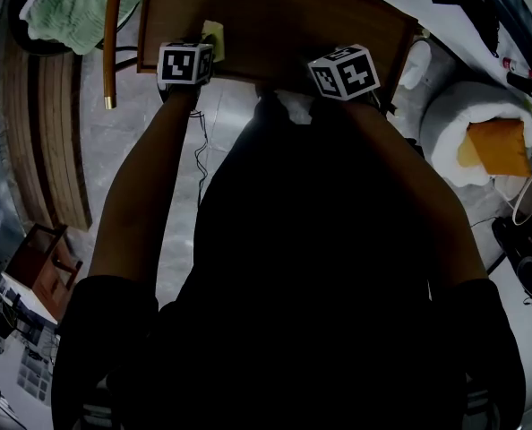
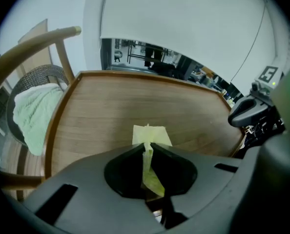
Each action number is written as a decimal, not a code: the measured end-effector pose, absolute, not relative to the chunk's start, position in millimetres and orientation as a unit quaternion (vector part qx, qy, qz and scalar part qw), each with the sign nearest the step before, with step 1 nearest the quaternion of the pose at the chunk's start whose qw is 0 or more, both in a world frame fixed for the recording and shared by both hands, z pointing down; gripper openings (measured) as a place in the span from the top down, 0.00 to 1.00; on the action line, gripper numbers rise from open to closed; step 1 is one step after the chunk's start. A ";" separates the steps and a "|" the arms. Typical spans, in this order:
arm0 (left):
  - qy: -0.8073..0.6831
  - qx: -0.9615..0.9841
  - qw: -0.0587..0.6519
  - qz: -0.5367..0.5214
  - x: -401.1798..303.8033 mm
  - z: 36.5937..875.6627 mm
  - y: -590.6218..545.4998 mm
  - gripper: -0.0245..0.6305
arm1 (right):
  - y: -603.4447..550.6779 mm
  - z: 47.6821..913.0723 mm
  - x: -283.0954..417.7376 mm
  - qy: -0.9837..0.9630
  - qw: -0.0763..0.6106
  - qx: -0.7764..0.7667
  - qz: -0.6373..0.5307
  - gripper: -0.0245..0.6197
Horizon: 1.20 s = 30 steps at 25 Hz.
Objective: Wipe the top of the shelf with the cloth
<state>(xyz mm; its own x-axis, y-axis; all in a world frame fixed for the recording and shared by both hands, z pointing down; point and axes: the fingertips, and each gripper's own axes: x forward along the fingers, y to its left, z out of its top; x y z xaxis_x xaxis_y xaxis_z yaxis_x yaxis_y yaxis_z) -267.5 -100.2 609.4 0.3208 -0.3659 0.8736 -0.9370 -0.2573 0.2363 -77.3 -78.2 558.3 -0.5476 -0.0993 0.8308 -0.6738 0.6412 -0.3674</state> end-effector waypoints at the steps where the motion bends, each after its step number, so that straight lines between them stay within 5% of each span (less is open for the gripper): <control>1: -0.464 0.705 0.398 0.358 -277.2 609.8 -101.2 0.92 | -77.8 558.7 -77.9 -0.807 0.413 0.240 0.349 0.92; 17: -0.554 0.565 0.438 0.428 -391.8 612.4 -79.8 0.92 | -81.3 554.5 -66.1 -0.806 0.420 0.240 0.341 0.92; 21: -0.578 0.548 0.400 0.452 -413.3 608.6 -91.7 0.92 | -84.8 549.7 -51.2 -0.810 0.413 0.242 0.340 0.92; 30: -0.573 0.589 0.393 0.412 -342.3 596.0 -112.2 0.92 | -109.8 537.3 44.1 -0.809 0.381 0.289 0.341 0.92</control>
<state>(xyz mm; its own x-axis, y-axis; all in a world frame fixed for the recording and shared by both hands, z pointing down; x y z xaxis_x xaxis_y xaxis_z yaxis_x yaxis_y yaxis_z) -342.3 -112.2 596.0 0.0024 -0.3505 0.9366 -0.9994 -0.0330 -0.0098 44.1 -109.8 537.3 -0.5422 -0.2086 0.8139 -0.7281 0.6001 -0.3312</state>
